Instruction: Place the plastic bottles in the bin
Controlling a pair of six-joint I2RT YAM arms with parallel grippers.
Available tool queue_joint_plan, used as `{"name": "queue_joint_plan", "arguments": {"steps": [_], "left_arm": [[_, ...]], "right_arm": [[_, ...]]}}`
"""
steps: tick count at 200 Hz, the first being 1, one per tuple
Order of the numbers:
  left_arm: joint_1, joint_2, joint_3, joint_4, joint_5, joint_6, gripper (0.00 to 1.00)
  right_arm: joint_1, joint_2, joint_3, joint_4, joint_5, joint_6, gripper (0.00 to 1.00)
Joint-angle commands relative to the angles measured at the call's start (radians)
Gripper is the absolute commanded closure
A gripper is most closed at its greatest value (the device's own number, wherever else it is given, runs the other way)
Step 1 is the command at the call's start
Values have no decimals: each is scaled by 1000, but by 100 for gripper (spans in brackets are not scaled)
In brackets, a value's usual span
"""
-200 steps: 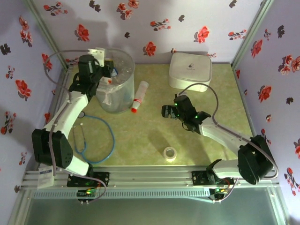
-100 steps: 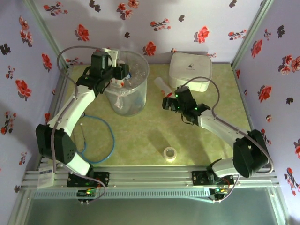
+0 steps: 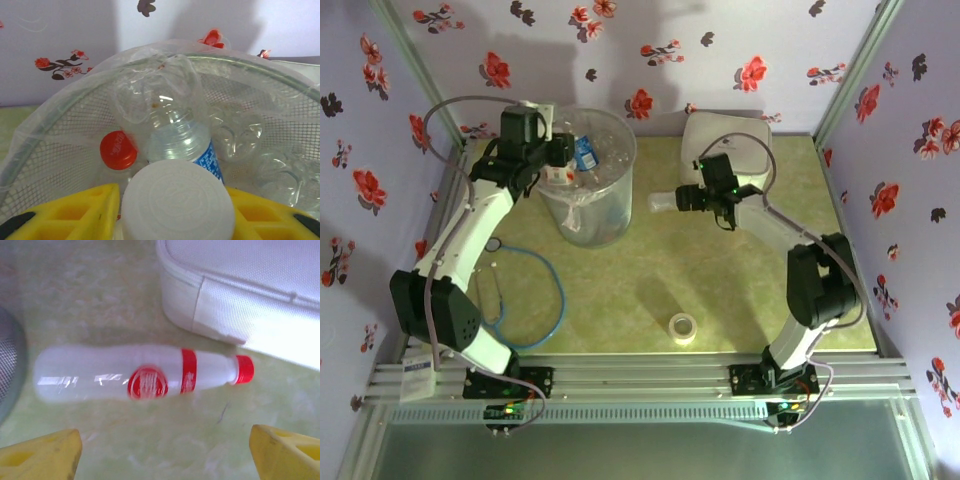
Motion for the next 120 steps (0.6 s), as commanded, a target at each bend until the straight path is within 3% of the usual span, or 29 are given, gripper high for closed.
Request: {"name": "queue_joint_plan", "arguments": {"steps": [1,14,31,52,87,120], "left_arm": [[36,99,-12,-234,-100,8,50],[50,128,9,-233,-114,-1,49],[54,160,44,-247,-165,-16,45],[53,184,65,-238,-182,-35,41],[48,248,99,-227,-128,-36,40],[36,232,96,-201,-90,-30,30]], "right_arm": [[2,104,83,-66,-51,-240,8],[0,156,124,-70,-26,-287,6],[-9,198,192,-115,-38,-234,7],[-12,205,218,-117,-21,-76,10],[-31,165,173,-104,50,224,7],[-37,124,146,-175,148,344,3]]}}
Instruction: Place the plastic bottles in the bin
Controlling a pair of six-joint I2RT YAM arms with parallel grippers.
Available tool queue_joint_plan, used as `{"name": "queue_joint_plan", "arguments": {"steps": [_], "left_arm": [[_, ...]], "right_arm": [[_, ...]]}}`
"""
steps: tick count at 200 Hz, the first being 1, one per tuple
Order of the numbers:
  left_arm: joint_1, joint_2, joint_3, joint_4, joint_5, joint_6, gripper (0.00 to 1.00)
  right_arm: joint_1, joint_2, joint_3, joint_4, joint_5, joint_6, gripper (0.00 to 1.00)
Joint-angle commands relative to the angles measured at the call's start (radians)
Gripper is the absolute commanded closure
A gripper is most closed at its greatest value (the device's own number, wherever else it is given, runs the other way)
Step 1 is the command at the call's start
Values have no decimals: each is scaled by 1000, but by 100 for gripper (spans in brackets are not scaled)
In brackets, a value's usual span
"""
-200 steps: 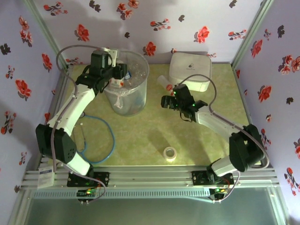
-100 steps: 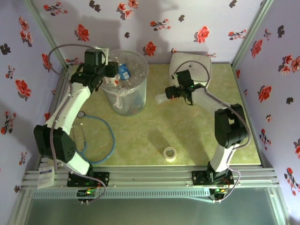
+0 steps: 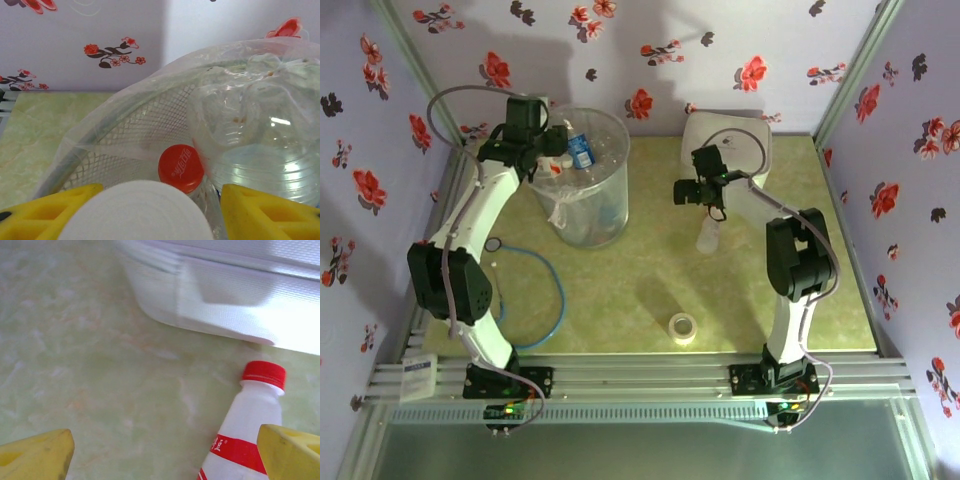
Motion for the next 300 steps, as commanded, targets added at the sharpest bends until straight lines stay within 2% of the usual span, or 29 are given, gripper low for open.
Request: {"name": "queue_joint_plan", "arguments": {"steps": [1,46,73,90,128,158,173,235,263,275,300], "left_arm": [[-6,58,-54,-142,33,-16,30],[-30,-55,-48,-154,35,25,10],[-45,-118,-44,-160,37,34,2],[-50,-152,-41,-170,53,32,0],[-59,-227,-40,-220,52,42,0],[-59,-272,-51,-249,6,55,0],[-59,-282,-54,-248,-3,54,0],[-61,-339,-71,-185,40,-12,5],[-61,-360,-112,-159,51,-46,8],[-61,-383,-136,-131,79,-71,10],[-77,-443,-175,-65,172,-148,11]], "right_arm": [[-8,-70,-25,-69,109,163,3],[-20,-186,-121,-162,280,108,1],[-55,-214,-207,-170,227,122,1],[-58,-215,-252,-150,150,129,1],[-60,-199,-328,-132,126,132,8],[-61,-236,-382,-125,125,121,25],[-61,-269,-406,-124,128,118,35],[-60,-485,-494,-158,83,110,53],[-61,-584,-515,-154,15,93,61],[-60,-633,-515,-149,-36,76,61],[-59,-765,-535,-52,-230,48,60]]}}
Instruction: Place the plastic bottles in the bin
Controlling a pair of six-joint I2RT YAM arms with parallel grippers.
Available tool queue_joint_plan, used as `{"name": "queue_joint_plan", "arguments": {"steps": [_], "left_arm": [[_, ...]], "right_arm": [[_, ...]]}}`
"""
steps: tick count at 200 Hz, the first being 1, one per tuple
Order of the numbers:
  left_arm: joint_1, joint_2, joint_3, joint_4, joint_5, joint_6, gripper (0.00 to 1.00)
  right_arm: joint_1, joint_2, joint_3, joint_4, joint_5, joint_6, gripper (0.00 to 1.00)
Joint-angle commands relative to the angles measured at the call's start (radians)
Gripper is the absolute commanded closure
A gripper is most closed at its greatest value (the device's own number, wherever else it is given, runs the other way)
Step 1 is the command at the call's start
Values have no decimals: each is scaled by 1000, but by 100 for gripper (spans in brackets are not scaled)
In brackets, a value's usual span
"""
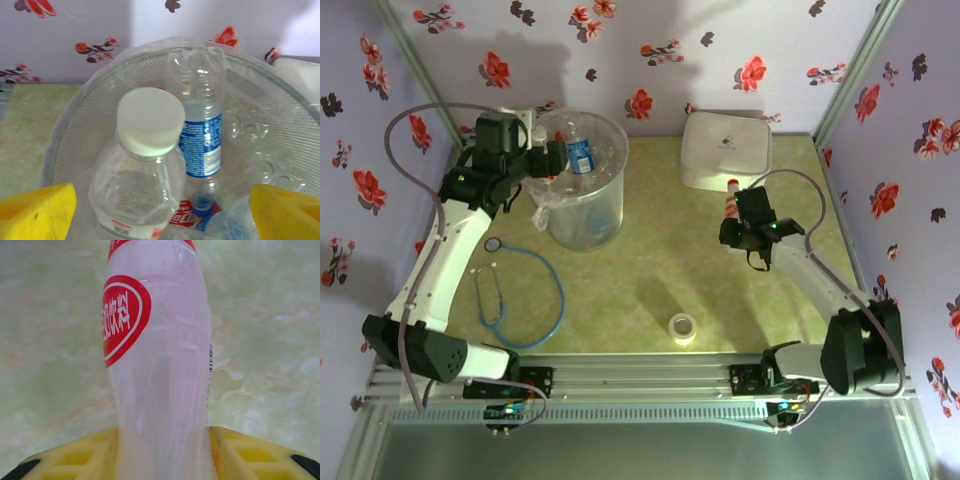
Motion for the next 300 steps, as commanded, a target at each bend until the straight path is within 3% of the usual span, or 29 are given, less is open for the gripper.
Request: {"name": "queue_joint_plan", "arguments": {"steps": [1,27,46,82,149,193,223,232,247,260,300], "left_arm": [[-22,-72,-32,95,106,-96,11],[-71,-96,-78,211,289,-210,7],[-138,-78,-74,245,343,-234,5],[-215,-18,-46,302,399,-261,0],[-271,73,-66,422,404,-327,1],[-281,90,-56,453,402,-342,39],[-281,99,-35,436,394,-328,57],[-281,103,-21,423,385,-314,62],[-274,107,16,388,368,-279,68],[-257,109,63,349,354,-242,72],[-141,86,233,237,259,-116,79]], "right_arm": [[3,-118,-22,89,-211,-44,60],[48,-224,-43,287,-412,-18,60],[127,-249,-35,399,-473,-32,60],[276,-222,2,512,-505,-62,58],[371,-172,31,628,-512,-32,58],[381,-136,45,634,-500,-41,58],[382,-117,52,644,-495,-40,56],[382,-115,54,643,-490,-40,48],[382,-120,58,630,-465,-47,22],[382,-135,61,596,-428,-66,7],[376,-203,43,460,-281,-123,2]]}}
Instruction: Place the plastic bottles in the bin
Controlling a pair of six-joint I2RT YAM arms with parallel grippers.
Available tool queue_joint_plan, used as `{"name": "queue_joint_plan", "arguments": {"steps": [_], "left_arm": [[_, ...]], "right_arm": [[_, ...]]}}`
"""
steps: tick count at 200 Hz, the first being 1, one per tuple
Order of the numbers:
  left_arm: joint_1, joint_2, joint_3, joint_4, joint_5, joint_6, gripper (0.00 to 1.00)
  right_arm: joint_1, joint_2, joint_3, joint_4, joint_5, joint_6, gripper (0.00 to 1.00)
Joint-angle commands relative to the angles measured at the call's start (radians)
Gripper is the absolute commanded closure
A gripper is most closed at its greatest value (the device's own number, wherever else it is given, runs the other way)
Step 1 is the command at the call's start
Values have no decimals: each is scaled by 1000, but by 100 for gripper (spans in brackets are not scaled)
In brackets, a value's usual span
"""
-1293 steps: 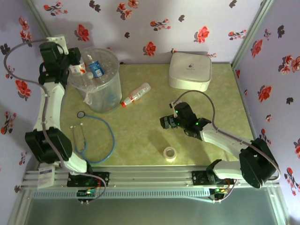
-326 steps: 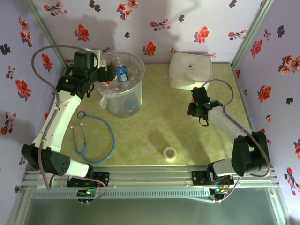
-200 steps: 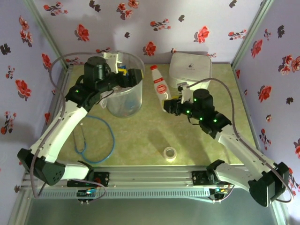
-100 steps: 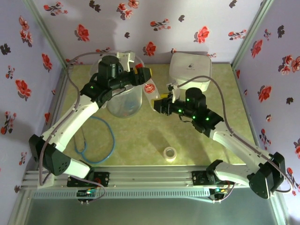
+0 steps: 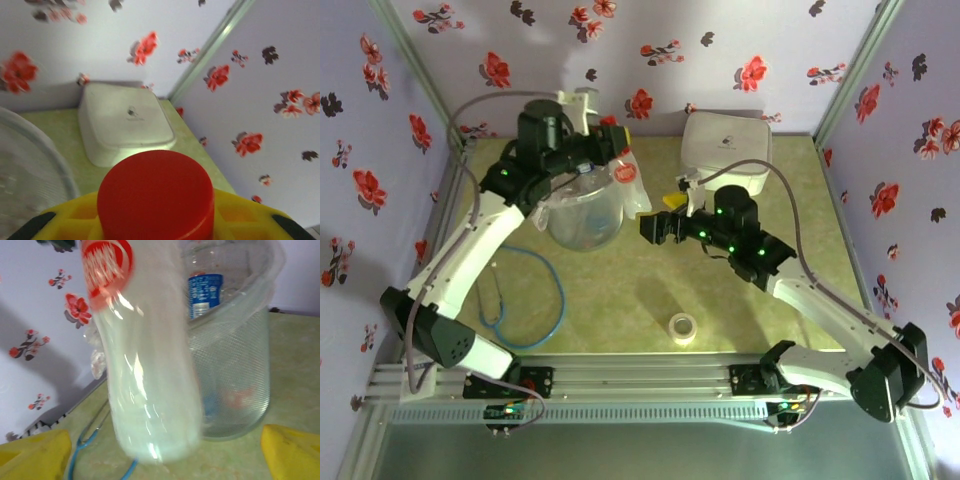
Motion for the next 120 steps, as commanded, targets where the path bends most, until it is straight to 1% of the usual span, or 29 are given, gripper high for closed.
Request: {"name": "queue_joint_plan", "arguments": {"steps": [1,29,52,65,94,120], "left_arm": [[74,-33,117,-57,-89,113,79],[165,-37,178,-48,-221,182,89],[187,-13,166,35,-313,282,96],[194,10,141,87,-325,312,100],[194,83,89,148,-342,360,100],[191,119,-11,214,-340,383,100]], "right_arm": [[0,-53,16,-86,117,-50,2],[-13,-75,-23,-126,151,-50,2],[-17,-81,-43,-152,161,-47,2],[-19,-85,-49,-169,170,-51,2],[-27,-100,-59,-186,186,-59,2],[-37,-113,-59,-203,190,-69,2]]}}
